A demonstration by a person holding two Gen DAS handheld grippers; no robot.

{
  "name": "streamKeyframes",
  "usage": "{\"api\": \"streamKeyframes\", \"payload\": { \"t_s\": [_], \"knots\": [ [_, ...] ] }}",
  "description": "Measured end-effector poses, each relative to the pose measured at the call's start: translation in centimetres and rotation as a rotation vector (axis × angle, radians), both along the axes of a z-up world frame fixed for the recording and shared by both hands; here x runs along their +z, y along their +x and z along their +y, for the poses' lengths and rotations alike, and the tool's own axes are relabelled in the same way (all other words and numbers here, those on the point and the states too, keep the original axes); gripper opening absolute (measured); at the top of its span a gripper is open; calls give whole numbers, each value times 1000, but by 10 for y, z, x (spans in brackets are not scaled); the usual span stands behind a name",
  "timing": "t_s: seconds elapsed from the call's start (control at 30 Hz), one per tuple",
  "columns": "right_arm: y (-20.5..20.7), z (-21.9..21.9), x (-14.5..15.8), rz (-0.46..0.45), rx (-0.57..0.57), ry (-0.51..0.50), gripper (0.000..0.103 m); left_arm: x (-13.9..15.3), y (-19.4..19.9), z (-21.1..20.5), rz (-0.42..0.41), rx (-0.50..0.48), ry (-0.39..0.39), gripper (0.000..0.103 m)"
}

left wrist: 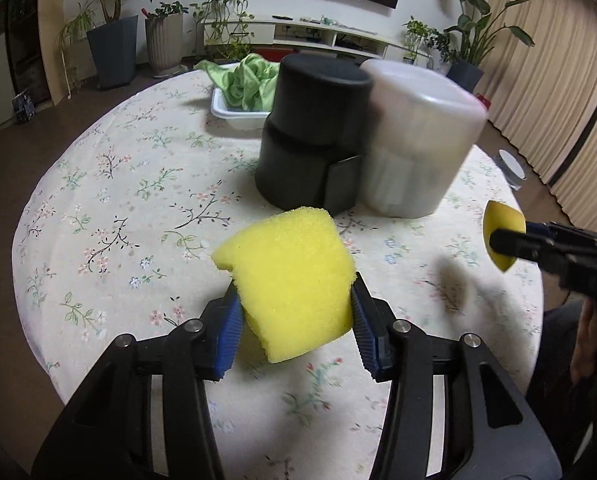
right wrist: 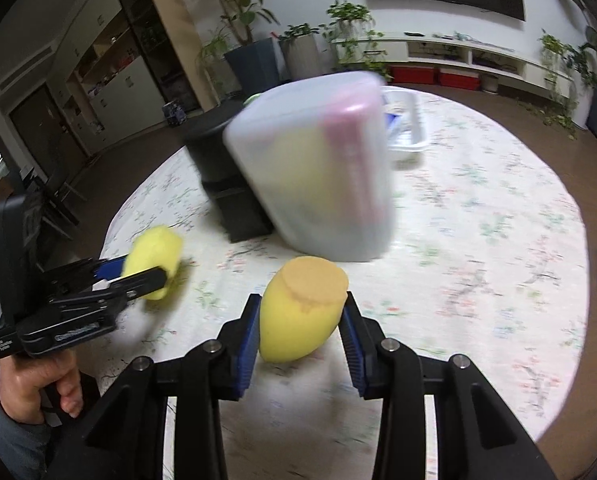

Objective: Organize soft objects
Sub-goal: 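Carry the yellow sponges over the white tray with both tools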

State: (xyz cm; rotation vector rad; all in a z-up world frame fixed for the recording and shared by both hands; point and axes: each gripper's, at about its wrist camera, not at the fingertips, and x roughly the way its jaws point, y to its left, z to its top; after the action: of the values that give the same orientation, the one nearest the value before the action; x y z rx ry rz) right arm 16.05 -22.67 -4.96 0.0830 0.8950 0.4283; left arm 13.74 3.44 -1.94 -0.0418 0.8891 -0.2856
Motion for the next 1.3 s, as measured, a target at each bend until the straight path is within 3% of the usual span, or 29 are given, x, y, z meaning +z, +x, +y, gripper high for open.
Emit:
{"api": "streamKeyframes", "payload": {
  "t_s": [0.27,0.47,0.83,1.07,1.3],
  "knots": [
    [1,-41,16,-16,-49,-18,41,30,-7,-8,-38,-26,-46,46],
    [15,-70,38,-51,-76,-39,41,62,10,9,-92,8,-57,46],
    [94,-104,95,-127,-91,-136,41,119,103,33,-145,27,19,47],
    [144,-102,115,-145,-74,-181,41,124,144,20,-131,-12,56,47],
    [191,-82,115,-127,-9,-200,42,125,190,-9,-93,-105,112,48]
  ]
}}
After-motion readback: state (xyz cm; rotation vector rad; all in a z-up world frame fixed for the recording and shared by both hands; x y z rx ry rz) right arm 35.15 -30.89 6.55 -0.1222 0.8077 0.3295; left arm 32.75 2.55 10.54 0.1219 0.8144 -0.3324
